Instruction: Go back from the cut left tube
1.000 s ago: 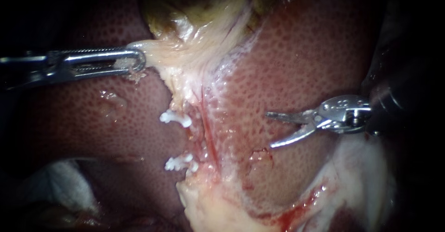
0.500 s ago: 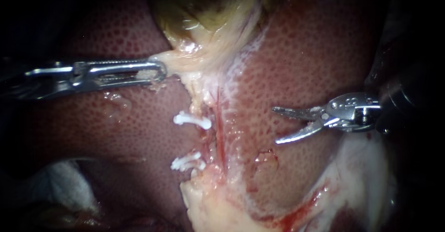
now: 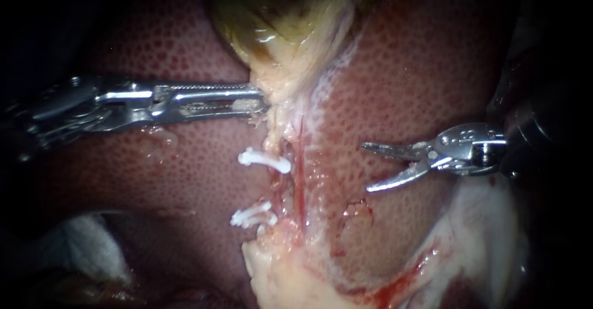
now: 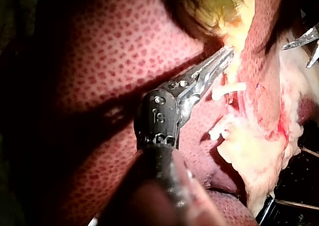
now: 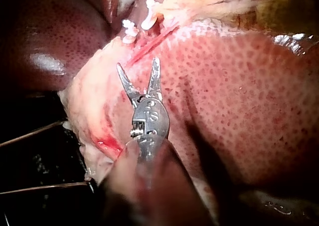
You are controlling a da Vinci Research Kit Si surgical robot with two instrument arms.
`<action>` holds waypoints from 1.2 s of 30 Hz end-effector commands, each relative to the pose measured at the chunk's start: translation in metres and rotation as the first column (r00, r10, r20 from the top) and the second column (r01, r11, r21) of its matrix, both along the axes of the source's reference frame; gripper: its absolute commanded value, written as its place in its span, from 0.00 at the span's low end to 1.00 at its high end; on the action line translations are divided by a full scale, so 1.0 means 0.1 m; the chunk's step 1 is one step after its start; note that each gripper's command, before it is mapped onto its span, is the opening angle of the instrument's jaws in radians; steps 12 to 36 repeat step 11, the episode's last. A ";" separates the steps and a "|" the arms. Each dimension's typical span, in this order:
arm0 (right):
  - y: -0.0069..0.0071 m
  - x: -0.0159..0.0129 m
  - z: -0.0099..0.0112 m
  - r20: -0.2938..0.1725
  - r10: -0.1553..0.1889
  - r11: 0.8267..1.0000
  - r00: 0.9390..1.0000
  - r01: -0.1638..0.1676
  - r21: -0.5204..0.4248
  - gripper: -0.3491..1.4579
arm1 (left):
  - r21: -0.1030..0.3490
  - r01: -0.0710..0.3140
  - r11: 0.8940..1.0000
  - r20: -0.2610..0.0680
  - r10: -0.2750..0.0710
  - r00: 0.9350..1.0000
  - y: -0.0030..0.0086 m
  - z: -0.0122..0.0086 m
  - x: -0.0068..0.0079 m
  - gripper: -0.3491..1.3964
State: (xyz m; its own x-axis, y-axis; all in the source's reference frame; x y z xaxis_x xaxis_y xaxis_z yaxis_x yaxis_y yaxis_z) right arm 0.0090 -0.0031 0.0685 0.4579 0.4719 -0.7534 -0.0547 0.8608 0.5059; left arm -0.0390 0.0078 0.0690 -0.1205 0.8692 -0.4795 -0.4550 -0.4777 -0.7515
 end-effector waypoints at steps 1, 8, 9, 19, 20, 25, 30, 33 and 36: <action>0.000 0.000 0.000 0.000 0.001 1.000 1.000 -0.001 -0.001 0.98 | 0.001 0.000 1.000 -0.001 0.000 1.000 0.000 0.000 0.000 0.00; 0.001 0.000 -0.001 -0.004 -0.001 1.000 1.000 0.001 -0.011 0.98 | 0.001 0.000 1.000 -0.001 0.000 1.000 0.000 0.000 0.000 0.00; 0.001 0.000 -0.002 -0.005 -0.004 1.000 1.000 0.004 -0.016 0.98 | 0.001 0.000 1.000 -0.001 0.000 1.000 0.000 0.000 0.000 0.00; 0.002 0.000 -0.002 -0.007 -0.002 1.000 1.000 0.002 -0.015 0.98 | 0.001 0.000 1.000 -0.001 0.000 1.000 0.000 0.000 0.000 0.00; 0.002 0.000 -0.002 -0.007 -0.002 1.000 1.000 0.002 -0.015 0.98 | 0.001 0.000 1.000 -0.001 0.000 1.000 0.000 0.000 0.000 0.00; 0.002 0.000 -0.002 -0.007 -0.002 1.000 1.000 0.002 -0.015 0.98 | 0.001 0.000 1.000 -0.001 0.000 1.000 0.000 0.000 0.000 0.00; 0.002 0.000 -0.002 -0.007 -0.002 1.000 1.000 0.002 -0.015 0.98 | 0.001 0.000 1.000 -0.001 0.000 1.000 0.000 0.000 0.000 0.00; 0.002 0.000 -0.002 -0.007 -0.002 1.000 1.000 0.002 -0.015 0.98 | 0.001 0.000 1.000 -0.001 0.000 1.000 0.000 0.000 0.000 0.00; 0.002 0.000 -0.002 -0.007 -0.002 1.000 1.000 0.002 -0.015 0.98 | 0.001 0.000 1.000 -0.001 0.000 1.000 0.000 0.000 0.000 0.00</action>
